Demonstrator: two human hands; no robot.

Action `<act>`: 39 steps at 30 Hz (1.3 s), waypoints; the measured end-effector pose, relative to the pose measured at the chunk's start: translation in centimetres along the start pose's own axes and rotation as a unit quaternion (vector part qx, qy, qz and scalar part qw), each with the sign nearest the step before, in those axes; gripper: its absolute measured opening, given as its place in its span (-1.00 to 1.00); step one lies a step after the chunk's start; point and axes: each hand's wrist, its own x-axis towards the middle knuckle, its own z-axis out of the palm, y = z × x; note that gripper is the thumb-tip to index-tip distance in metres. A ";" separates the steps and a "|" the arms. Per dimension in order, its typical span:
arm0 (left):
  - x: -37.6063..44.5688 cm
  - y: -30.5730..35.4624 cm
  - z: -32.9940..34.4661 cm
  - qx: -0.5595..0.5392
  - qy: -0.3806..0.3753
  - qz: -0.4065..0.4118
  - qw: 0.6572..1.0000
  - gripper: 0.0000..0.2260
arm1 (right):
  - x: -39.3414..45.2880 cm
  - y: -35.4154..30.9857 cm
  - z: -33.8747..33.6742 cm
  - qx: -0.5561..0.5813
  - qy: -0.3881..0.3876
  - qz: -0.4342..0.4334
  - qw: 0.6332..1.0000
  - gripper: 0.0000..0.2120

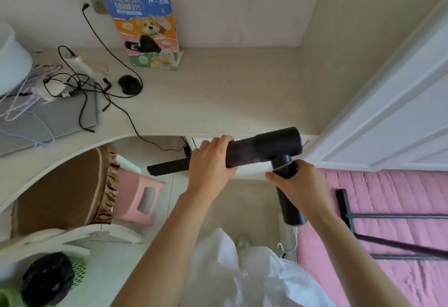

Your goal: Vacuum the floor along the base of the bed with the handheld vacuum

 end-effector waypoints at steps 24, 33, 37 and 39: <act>32.9 -6.9 14.7 0.063 -0.226 0.037 0.971 -0.64 | 33.9 -3.8 8.0 0.000 -0.027 0.160 0.987 -0.57; 34.3 -8.9 16.2 0.067 -0.272 0.058 0.958 -0.58 | 35.7 -3.4 9.2 -0.020 -0.044 0.173 0.984 -0.58; 34.6 -9.2 16.4 0.089 -0.272 0.064 0.956 -0.56 | 36.1 -3.7 9.1 -0.062 -0.085 0.166 0.980 -0.67; 34.9 -9.2 16.3 0.103 -0.277 0.071 0.953 -0.56 | 36.2 -3.9 9.0 -0.068 -0.096 0.160 0.980 -0.68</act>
